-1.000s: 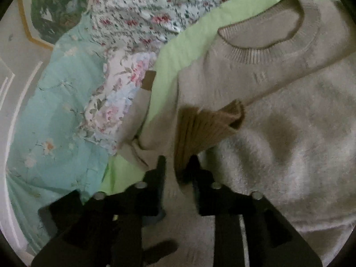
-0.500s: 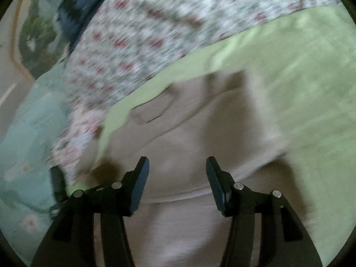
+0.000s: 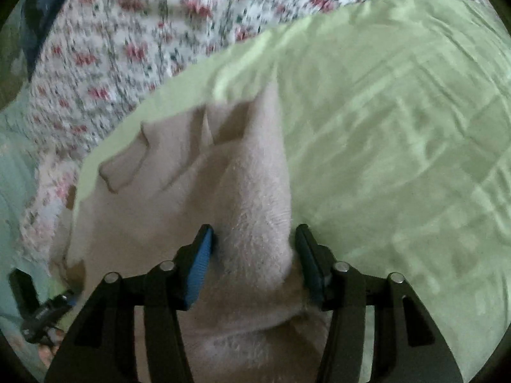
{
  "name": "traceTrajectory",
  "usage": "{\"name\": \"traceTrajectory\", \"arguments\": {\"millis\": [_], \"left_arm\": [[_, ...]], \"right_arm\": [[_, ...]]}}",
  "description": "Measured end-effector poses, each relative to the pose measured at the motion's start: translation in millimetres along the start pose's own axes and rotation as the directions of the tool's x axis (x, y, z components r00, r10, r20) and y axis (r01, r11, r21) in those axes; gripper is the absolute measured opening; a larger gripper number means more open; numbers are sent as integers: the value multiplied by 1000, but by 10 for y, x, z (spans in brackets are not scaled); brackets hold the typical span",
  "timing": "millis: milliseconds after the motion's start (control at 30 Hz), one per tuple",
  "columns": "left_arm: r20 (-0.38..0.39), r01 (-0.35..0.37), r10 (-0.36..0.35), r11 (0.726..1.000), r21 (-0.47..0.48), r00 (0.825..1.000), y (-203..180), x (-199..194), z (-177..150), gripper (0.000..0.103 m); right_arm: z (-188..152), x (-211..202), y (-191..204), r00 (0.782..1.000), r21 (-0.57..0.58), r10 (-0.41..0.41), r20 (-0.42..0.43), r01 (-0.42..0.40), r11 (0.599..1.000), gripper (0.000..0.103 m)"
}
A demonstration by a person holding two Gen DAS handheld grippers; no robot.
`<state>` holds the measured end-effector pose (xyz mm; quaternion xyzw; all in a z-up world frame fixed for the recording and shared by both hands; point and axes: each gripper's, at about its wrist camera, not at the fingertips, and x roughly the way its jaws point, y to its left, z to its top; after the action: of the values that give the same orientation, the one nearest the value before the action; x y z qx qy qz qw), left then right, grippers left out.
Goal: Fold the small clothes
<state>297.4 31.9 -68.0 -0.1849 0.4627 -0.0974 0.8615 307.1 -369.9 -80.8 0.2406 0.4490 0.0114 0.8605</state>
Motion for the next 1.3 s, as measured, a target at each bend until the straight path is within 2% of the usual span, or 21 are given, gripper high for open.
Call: {"name": "traceTrajectory", "arguments": {"millis": [67,167,200,267,333,433,500,567,600,700,833,867,900,933,967,1000,1067,1133,1167,1233,1300], "left_arm": [[16,1,-2,999,49,1000,-92,-12,30,8],[33,-28,25,993,112,999,-187,8,53,6],[31,-39,35,992,122,999,-195,37,56,6],[9,-65,65,990,124,998,-162,127,56,6],[4,-59,59,991,116,998,-117,137,50,6],[17,-70,69,991,116,997,-82,98,43,7],[14,-68,67,991,113,998,-58,84,42,7],[10,-75,75,990,119,997,-48,62,27,7],[11,-82,81,988,127,997,-44,35,17,7],[25,-119,117,981,153,993,17,-153,-23,7],[100,-188,174,969,159,980,242,-593,105,9],[114,-197,181,969,152,977,315,-681,182,12],[129,-215,198,966,140,972,409,-761,284,22],[145,-250,231,960,126,962,495,-817,393,28],[161,-292,272,950,114,949,563,-849,501,40],[177,-325,303,939,109,936,624,-866,605,44],[194,-371,346,921,115,918,738,-836,851,44],[176,-396,371,909,134,912,820,-716,1108,47],[165,-402,379,904,146,911,859,-630,1241,52],[150,-439,417,885,158,896,955,-440,1486,62],[120,-451,436,876,172,892,1058,-241,1648,73]], "right_arm": [[23,-66,-34,1000,7,4,23,-4,1000,10],[83,-296,-94,993,12,-29,114,28,1000,9],[92,-314,-113,992,15,-40,119,38,999,9],[98,-205,-155,996,20,-63,70,62,998,10],[84,-166,-131,993,14,-106,46,106,994,13],[4,-443,9,976,23,-159,145,158,987,20],[-92,-616,159,973,-8,-112,204,116,993,24],[-205,-596,311,987,-73,-9,158,21,997,28],[-271,-492,348,996,-85,16,93,-8,996,28],[-406,-233,274,998,-73,-58,-13,57,996,28],[-451,-422,240,1000,2,-5,15,5,1000,28],[-457,-473,259,1000,-3,15,24,-15,1000,28],[-485,-565,329,998,-16,55,33,-55,998,28],[-525,-632,401,996,-30,79,37,-78,997,29],[-562,-674,455,995,-40,89,37,-88,995,29],[-623,-737,517,994,-50,103,35,-101,994,30],[-734,-785,634,990,-70,141,16,-140,988,31],[-848,-779,743,985,-80,169,-12,-170,982,31],[-880,-746,790,984,-82,177,-23,-179,980,31],[-957,-701,869,979,-89,196,-57,-200,976,31],[-965,-628,928,977,-91,199,-76,-205,974,31]]}}
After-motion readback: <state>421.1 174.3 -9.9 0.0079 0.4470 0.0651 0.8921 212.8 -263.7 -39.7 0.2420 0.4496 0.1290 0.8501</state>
